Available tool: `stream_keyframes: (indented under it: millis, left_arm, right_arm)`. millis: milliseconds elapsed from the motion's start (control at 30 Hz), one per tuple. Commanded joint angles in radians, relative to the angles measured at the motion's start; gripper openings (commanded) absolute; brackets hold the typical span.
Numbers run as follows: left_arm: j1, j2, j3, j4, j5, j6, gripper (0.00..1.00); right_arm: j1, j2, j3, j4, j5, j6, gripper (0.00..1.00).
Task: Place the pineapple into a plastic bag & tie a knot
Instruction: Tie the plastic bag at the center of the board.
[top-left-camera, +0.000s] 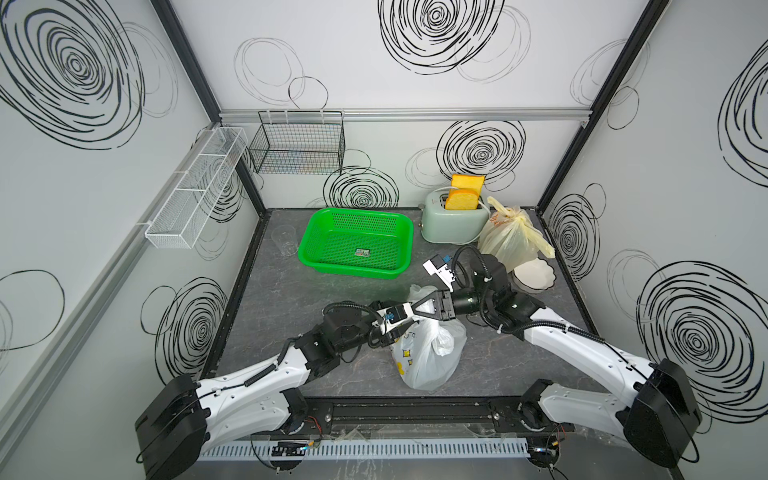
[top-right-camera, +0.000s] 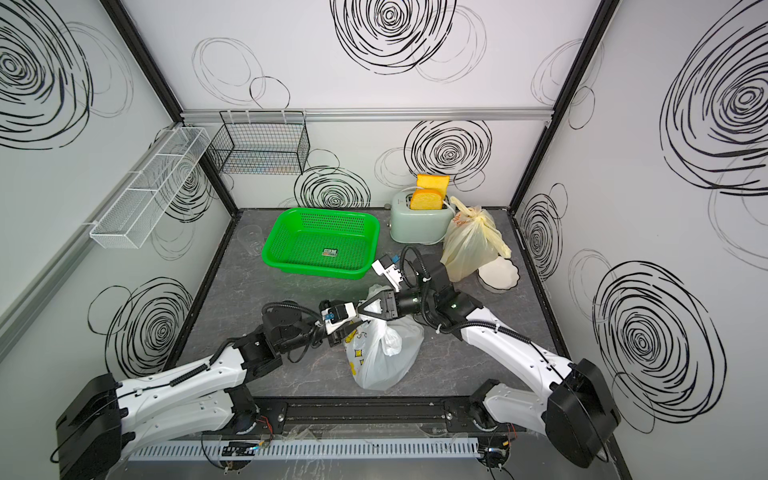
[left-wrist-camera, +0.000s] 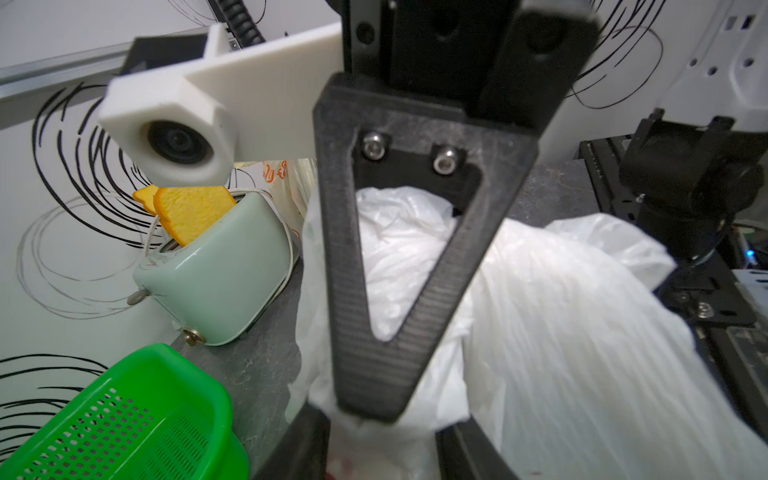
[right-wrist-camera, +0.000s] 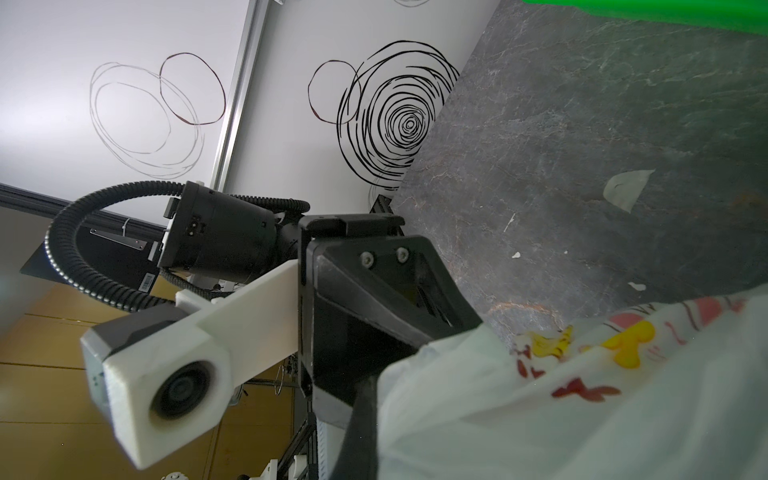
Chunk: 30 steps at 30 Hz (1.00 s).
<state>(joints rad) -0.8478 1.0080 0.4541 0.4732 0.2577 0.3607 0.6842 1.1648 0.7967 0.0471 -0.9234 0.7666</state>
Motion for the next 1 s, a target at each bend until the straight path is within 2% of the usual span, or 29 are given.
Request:
stream_keyframes:
  millis: [0,133,300,333,367,500,567,633,733,833,967]
  left_arm:
    - [0.008,-0.017,0.028,0.059,0.040,0.009,0.30]
    - [0.009,-0.046,0.027,0.043,0.056,0.006,0.17]
    - [0.005,-0.075,0.028,0.020,0.096,-0.023,0.05]
    - [0.004,-0.077,0.029,0.018,0.103,-0.032,0.05]
    - [0.003,-0.079,0.030,0.016,0.105,-0.045,0.05]
    - [0.002,-0.062,0.065,-0.031,0.090,-0.115,0.00]
    - [0.003,-0.049,0.094,-0.082,0.072,-0.152,0.00]
    - [0.002,-0.043,0.117,-0.131,0.069,-0.196,0.00]
    - [0.003,-0.050,0.130,-0.174,0.069,-0.250,0.00]
    - [0.004,-0.046,0.127,-0.198,0.073,-0.270,0.00]
    - [0.004,-0.004,0.105,-0.183,0.089,-0.268,0.00]
  right_arm:
    - [0.008,-0.022,0.053,0.054,-0.013,-0.022,0.00]
    - [0.002,-0.013,0.056,0.021,0.015,-0.043,0.00]
    - [-0.002,0.003,0.065,-0.019,0.048,-0.058,0.00]
    - [-0.003,0.008,0.068,-0.025,0.054,-0.061,0.03]
    - [-0.003,0.009,0.071,-0.031,0.056,-0.065,0.11]
    - [-0.019,-0.009,0.116,-0.124,0.077,-0.137,0.46]
    - [-0.044,-0.049,0.135,-0.207,0.103,-0.193,0.56]
    - [-0.077,-0.118,0.138,-0.321,0.186,-0.235,0.66]
    - [-0.089,-0.233,0.125,-0.495,0.363,-0.266,0.75]
    - [-0.089,-0.345,0.081,-0.607,0.472,-0.245,0.76]
    - [-0.088,-0.452,-0.019,-0.581,0.467,-0.166,0.75]
